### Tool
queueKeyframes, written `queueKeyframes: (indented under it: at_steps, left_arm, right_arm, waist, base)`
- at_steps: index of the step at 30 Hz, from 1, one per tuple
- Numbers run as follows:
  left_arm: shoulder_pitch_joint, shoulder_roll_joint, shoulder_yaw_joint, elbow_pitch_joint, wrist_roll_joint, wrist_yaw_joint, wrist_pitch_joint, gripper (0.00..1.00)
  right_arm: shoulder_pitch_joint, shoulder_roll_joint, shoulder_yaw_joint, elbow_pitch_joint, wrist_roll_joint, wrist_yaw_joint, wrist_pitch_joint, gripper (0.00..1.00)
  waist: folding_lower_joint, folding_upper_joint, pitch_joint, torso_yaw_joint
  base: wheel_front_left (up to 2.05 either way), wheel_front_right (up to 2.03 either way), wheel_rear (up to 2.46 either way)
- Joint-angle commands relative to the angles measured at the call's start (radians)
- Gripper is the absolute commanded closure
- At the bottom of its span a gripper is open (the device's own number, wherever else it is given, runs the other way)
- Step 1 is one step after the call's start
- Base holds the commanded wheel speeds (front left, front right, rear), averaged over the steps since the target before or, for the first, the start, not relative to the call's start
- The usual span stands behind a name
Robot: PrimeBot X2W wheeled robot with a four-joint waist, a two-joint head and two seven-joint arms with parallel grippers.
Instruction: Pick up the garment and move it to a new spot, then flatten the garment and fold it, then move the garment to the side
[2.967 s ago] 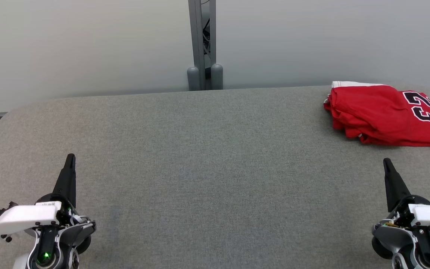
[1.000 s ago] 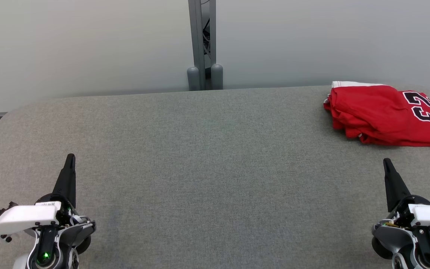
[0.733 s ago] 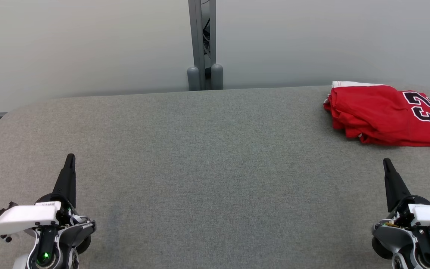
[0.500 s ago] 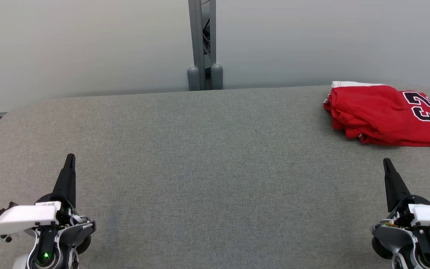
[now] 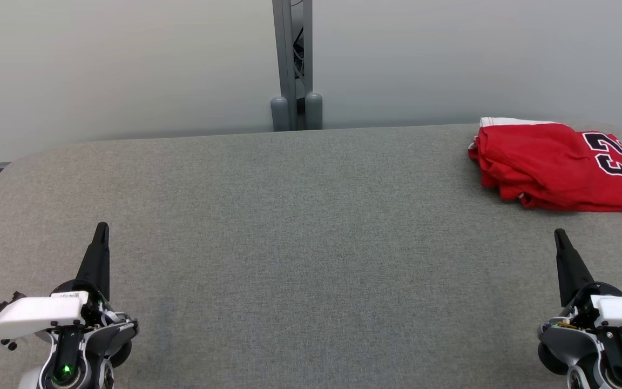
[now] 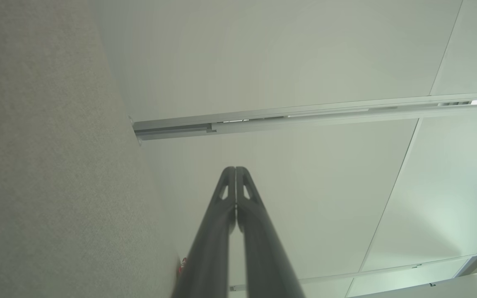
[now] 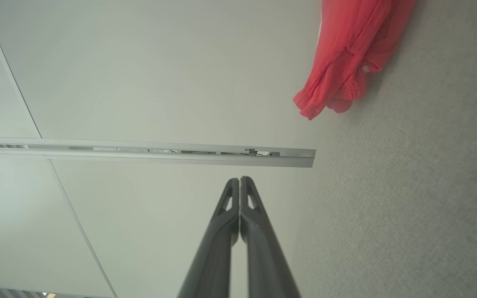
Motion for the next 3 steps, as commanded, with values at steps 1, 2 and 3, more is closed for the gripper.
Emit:
queueKeyframes:
  at_steps: [1,2,3]
  left_arm:
    - [-0.020,0.003,0.005,0.001,0.009,-0.004,0.001,1.00]
    - [-0.020,0.003,0.005,0.001,0.009,-0.004,0.001,1.00]
    - [-0.020,0.003,0.005,0.001,0.009,-0.004,0.001,1.00]
  right_arm:
    - [-0.007,-0.003,-0.002,0.002,-0.005,0.000,0.006,1.00]
    - [-0.007,-0.003,-0.002,0.002,-0.005,0.000,0.006,1.00]
    - [-0.007,-0.003,-0.002,0.002,-0.005,0.000,0.006,1.00]
  waist:
    - [0.0000,-0.0001,0.000,0.000]
    - [0.0000,-0.0001,0.000,0.000]
    - [0.0000,-0.0001,0.000,0.000]
  base:
    - [0.00,0.00,0.00]
    - [0.00,0.00,0.00]
    - [0.00,0.00,0.00]
